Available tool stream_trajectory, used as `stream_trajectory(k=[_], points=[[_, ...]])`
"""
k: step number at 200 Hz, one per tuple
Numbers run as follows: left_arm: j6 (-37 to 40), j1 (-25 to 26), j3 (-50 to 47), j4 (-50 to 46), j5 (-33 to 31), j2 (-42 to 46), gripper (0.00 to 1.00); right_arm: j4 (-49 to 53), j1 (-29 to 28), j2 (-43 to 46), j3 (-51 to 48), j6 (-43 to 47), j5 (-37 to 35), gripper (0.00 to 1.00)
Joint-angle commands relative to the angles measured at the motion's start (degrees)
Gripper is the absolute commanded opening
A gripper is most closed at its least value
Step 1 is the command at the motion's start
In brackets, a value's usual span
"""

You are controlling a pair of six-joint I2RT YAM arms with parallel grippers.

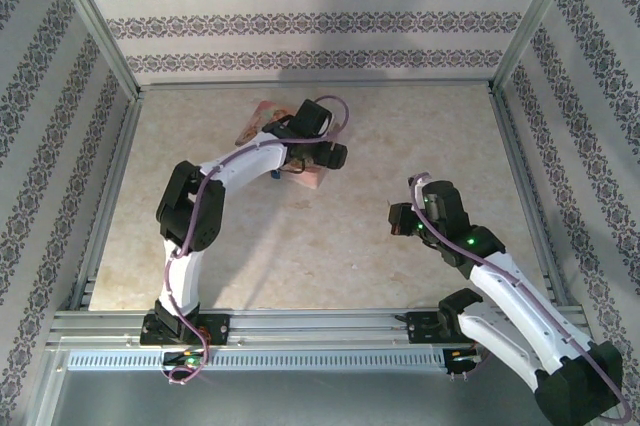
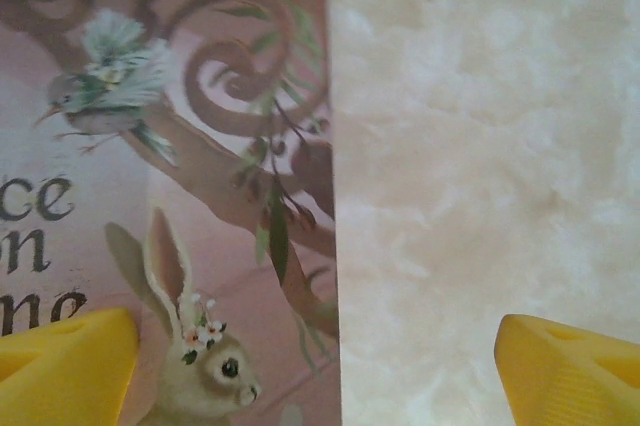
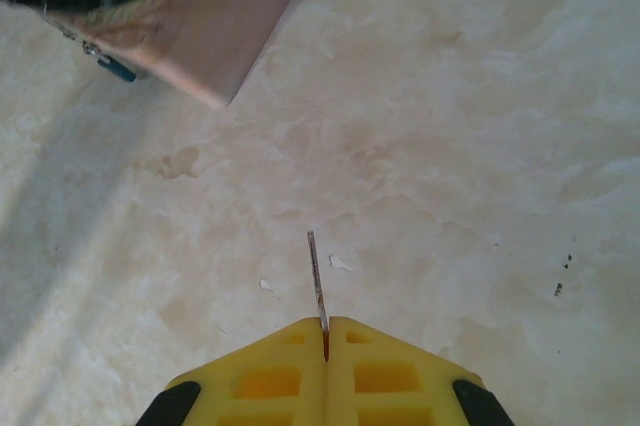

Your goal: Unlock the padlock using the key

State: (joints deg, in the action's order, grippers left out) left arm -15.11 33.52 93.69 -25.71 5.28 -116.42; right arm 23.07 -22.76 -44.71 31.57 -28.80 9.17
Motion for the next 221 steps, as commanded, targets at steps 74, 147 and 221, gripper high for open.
stream_trajectory(k=[74, 147, 221], points=[[-9.1, 11.0, -7.5, 4.4, 3.4, 3.7, 0.92, 2.8, 8.2, 2.3, -1.5, -1.3, 5.1, 0.00], [-7.8, 11.8, 4.8, 3.2, 7.0, -4.8, 0.92, 5.2, 11.3, 4.6, -1.9, -1.3, 6.8, 0.00], [-5.0, 11.7, 17.5, -0.6, 9.2, -8.8, 0.92, 6.5, 11.4, 6.7, -1.9, -1.3, 7.3, 0.00]])
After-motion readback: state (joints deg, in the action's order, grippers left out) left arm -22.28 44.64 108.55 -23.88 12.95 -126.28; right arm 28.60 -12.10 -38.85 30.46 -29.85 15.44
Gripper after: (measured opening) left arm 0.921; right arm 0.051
